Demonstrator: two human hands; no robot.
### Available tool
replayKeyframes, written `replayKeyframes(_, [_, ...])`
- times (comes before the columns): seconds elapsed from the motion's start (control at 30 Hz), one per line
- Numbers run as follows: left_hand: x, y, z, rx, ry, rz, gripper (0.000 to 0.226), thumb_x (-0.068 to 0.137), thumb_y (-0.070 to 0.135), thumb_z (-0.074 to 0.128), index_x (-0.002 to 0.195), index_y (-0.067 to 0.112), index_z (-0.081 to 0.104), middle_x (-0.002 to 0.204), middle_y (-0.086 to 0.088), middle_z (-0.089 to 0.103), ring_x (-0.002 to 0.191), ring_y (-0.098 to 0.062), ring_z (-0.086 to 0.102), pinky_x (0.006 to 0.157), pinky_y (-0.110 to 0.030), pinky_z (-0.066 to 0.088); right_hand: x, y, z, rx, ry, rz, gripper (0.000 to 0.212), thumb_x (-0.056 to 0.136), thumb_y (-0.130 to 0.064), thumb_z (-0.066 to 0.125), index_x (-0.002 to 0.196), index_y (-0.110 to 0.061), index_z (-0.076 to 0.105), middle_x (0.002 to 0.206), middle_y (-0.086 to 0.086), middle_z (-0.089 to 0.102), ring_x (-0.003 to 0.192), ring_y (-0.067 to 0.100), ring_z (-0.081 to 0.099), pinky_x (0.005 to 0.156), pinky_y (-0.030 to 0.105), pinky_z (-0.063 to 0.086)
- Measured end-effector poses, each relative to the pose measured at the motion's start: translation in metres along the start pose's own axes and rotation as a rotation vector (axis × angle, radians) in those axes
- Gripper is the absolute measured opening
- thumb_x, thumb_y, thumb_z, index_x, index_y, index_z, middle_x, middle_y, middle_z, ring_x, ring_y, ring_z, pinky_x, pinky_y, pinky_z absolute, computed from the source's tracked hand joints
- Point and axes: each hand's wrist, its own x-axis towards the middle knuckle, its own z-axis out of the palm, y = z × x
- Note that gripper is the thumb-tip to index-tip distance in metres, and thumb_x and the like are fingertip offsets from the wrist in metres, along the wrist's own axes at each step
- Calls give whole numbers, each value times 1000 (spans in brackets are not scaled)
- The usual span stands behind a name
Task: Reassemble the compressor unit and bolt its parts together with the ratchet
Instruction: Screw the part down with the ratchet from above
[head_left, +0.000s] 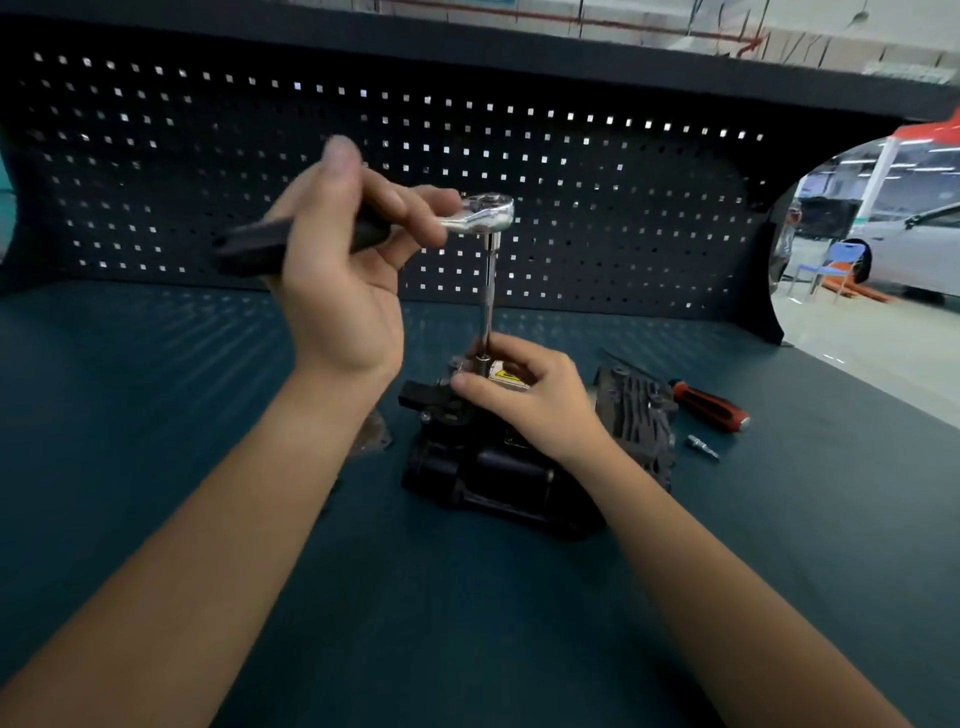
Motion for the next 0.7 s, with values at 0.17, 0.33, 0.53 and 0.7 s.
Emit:
replayKeyframes(0.17, [29, -4, -11, -158, -52, -215, 35, 80, 27, 48, 50, 14, 57, 46, 0, 50, 58, -19, 61, 66, -32, 50, -2, 5, -9, 67, -138, 23, 37, 75, 1, 72, 96, -28, 61, 91, -1, 65, 91, 9, 62, 93, 29, 48])
replayKeyframes(0.33, [61, -18, -30, -487, 40, -498, 40, 81, 27, 44, 46, 11, 52, 36, 6, 44, 42, -13, 57, 52, -28, 53, -2, 7, -5, 41, -148, 42, 43, 75, 10, 65, 104, -22, 61, 80, -9, 62, 83, 5, 58, 88, 19, 44])
replayKeyframes(0.53, [60, -25, -25, -402, 183, -499, 44, 91, 22, 42, 49, 10, 51, 40, 4, 42, 44, -14, 53, 54, -25, 51, -3, 5, -6, -30, -185, 14, 54, 76, 5, 68, 116, -28, 54, 92, -2, 61, 94, 9, 56, 92, 12, 39])
replayKeyframes(0.7, [10, 6, -27, 127, -389, -119, 45, 94, 16, 31, 70, 27, 67, 62, 8, 63, 76, -12, 66, 82, -28, 49, -4, 5, -5, -112, -153, -40, 52, 75, -3, 72, 110, -37, 54, 99, -12, 62, 104, 5, 53, 93, 9, 35])
